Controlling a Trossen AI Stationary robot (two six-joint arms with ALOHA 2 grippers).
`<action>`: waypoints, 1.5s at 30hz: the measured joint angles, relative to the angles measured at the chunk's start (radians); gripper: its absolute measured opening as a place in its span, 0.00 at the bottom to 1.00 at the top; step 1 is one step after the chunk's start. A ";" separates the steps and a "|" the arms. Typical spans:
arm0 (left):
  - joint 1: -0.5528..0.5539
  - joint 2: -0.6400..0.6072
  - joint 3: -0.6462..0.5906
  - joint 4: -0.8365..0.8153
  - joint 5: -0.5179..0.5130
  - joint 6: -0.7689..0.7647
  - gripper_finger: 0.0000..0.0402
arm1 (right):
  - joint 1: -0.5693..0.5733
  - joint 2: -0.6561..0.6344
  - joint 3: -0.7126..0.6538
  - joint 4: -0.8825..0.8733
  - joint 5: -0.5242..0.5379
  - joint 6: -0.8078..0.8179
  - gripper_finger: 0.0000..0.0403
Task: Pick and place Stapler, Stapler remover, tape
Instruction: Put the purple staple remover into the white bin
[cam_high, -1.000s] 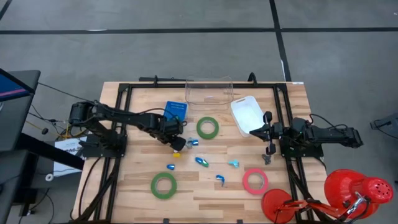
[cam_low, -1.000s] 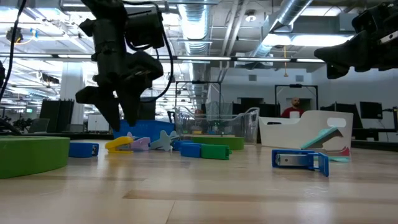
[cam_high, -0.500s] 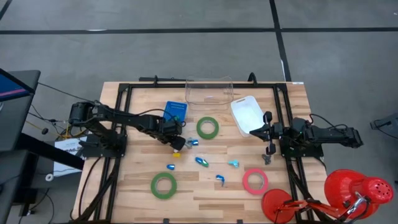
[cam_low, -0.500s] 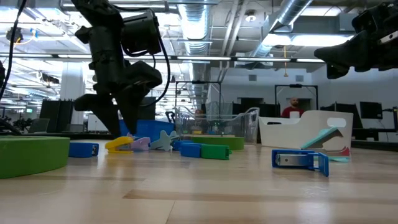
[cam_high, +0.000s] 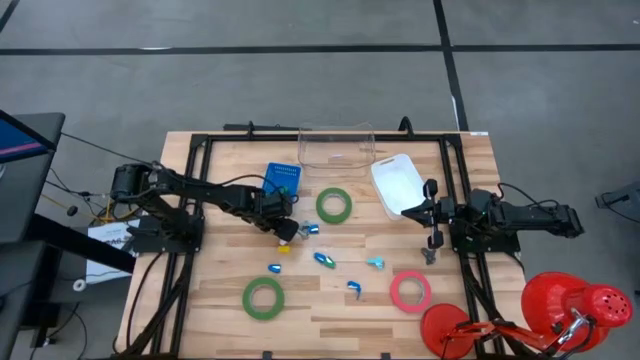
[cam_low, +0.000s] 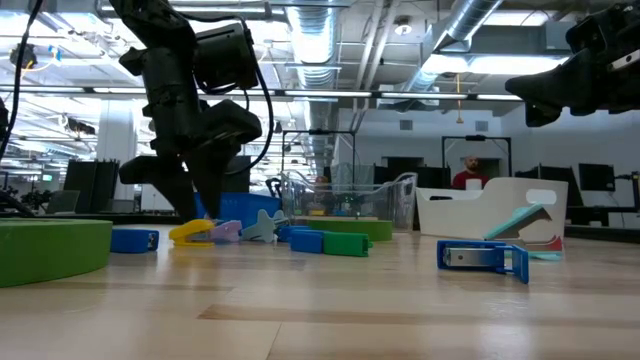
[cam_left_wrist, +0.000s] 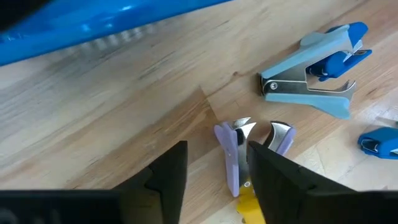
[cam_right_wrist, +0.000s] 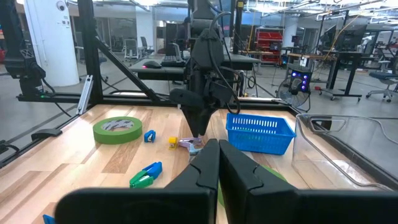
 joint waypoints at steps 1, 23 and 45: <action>0.000 0.000 0.000 0.000 0.000 0.000 0.36 | 0.000 0.000 0.000 0.000 0.000 0.000 0.00; 0.000 0.000 0.000 0.015 -0.002 0.000 0.05 | 0.000 0.000 0.000 0.000 0.000 0.000 0.00; 0.000 -0.018 0.000 0.039 0.026 0.004 0.01 | 0.000 0.000 0.000 0.000 0.000 0.000 0.00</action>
